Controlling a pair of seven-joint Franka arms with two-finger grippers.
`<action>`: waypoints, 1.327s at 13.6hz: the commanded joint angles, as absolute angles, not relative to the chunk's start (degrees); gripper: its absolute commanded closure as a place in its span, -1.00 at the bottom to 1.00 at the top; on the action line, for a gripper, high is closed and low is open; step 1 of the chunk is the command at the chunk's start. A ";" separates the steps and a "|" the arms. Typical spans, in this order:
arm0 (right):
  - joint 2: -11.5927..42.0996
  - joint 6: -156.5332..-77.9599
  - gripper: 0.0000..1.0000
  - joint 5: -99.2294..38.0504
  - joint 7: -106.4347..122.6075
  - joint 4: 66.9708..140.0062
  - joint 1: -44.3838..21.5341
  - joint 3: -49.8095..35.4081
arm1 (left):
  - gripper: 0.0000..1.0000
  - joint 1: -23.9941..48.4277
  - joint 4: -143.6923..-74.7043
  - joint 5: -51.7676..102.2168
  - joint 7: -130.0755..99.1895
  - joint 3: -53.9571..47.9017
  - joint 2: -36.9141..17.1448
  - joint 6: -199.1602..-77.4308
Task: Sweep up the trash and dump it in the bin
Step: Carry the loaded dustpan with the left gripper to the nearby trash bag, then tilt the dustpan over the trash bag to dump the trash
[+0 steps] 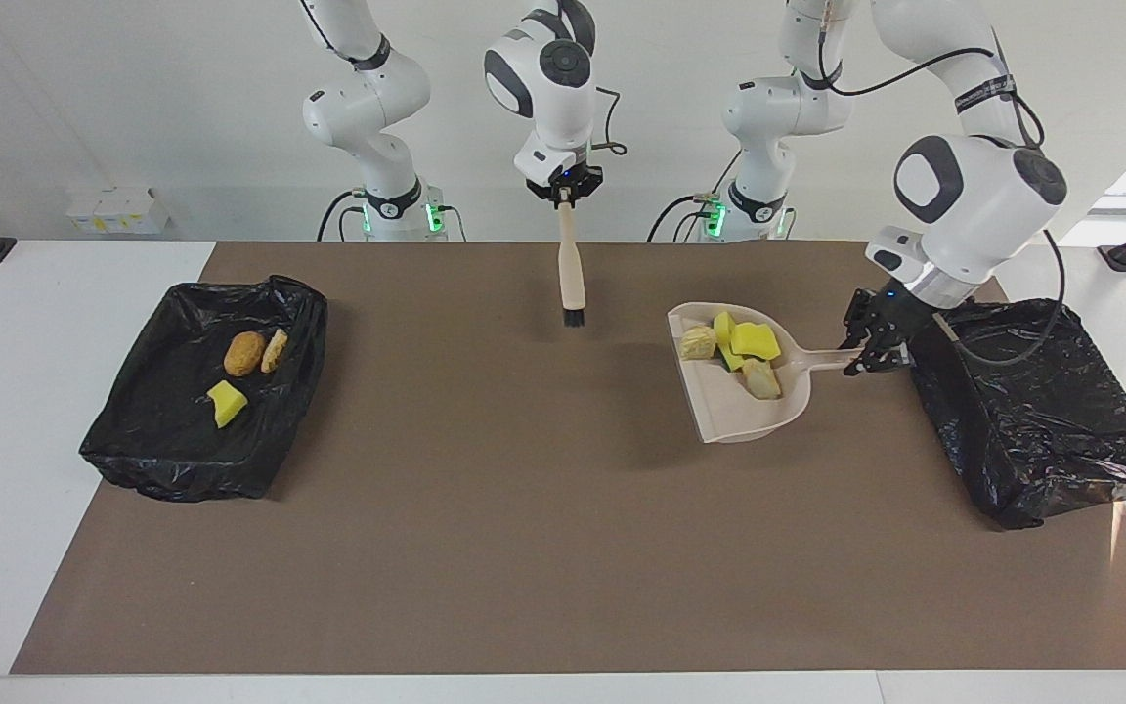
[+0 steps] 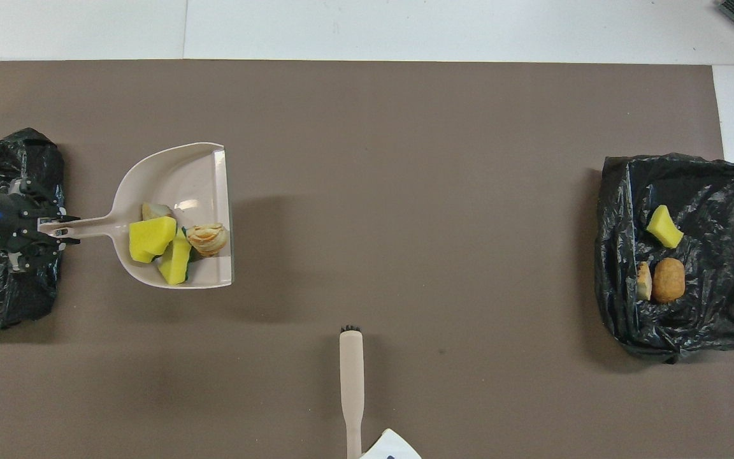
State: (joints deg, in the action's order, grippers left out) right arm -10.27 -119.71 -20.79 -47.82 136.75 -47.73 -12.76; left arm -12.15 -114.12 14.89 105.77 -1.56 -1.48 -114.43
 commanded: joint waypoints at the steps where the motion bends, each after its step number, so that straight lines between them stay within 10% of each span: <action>1: -8.26 -121.47 1.00 -23.81 -46.06 136.14 -47.81 -12.39 | 1.00 -18.26 -111.19 15.47 111.34 -2.28 -2.46 -109.97; 13: -3.43 -123.84 1.00 -23.55 -44.82 135.18 -49.92 -12.48 | 1.00 -32.43 -76.93 1.16 122.24 -2.29 -19.59 -93.51; 18: -1.76 -123.22 1.00 -23.91 -45.26 133.07 -49.13 -12.48 | 1.00 -35.24 -72.95 -4.64 123.84 -1.67 -22.24 -101.57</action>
State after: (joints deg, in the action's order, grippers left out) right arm -2.79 -122.83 -22.24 -46.47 134.30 -49.81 -12.38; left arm -33.93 -76.16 -2.18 122.72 -1.26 -20.62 -98.96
